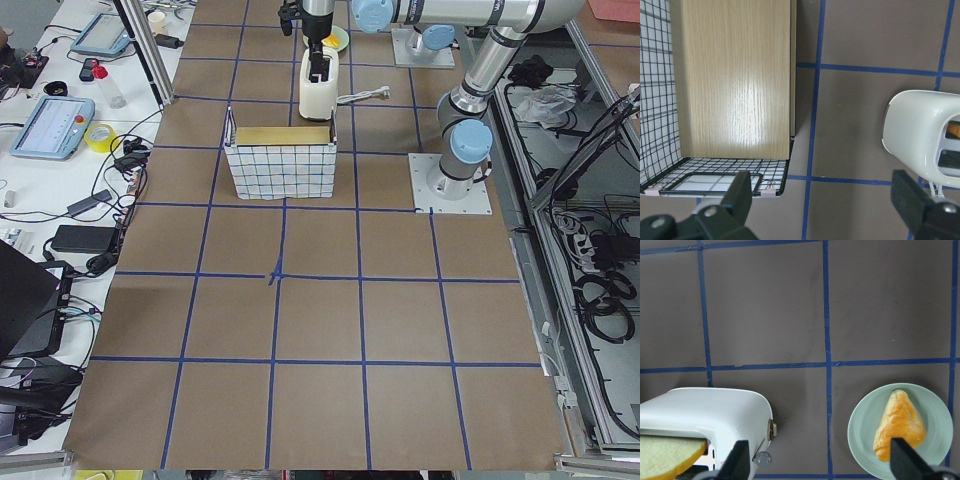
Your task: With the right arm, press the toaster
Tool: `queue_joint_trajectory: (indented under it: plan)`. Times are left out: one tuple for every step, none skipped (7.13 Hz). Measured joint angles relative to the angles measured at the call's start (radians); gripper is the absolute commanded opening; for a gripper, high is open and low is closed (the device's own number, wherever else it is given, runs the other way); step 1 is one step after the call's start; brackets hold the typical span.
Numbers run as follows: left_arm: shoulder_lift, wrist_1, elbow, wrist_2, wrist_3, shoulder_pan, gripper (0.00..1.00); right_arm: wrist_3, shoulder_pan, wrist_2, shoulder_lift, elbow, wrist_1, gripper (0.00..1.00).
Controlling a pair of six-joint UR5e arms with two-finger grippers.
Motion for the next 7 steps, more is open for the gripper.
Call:
queue_joint_trajectory:
  plan:
    - [0.0, 0.0, 0.0, 0.0, 0.0, 0.0, 1.0, -0.002, -0.005, 0.0, 0.002, 0.0, -0.007, 1.0]
    - [0.0, 0.0, 0.0, 0.001, 0.0, 0.0, 1.0, -0.003, -0.011, -0.001, 0.002, 0.002, -0.013, 1.0]
    - [0.0, 0.0, 0.0, 0.001, 0.0, 0.0, 1.0, -0.003, -0.017, -0.005, 0.003, 0.005, -0.017, 1.0]
    - [0.0, 0.0, 0.0, 0.0, 0.0, 0.0, 1.0, -0.003, -0.023, -0.007, 0.004, 0.007, -0.019, 1.0]
    - [0.0, 0.0, 0.0, 0.0, 0.0, 0.0, 1.0, -0.003, -0.029, -0.009, 0.004, 0.007, -0.021, 1.0]
    - [0.0, 0.0, 0.0, 0.001, 0.0, 0.0, 1.0, -0.003, -0.032, -0.01, 0.004, 0.007, -0.029, 1.0]
    - [0.0, 0.0, 0.0, 0.001, 0.0, 0.0, 1.0, 0.0, -0.037, -0.011, 0.004, 0.007, -0.055, 1.0]
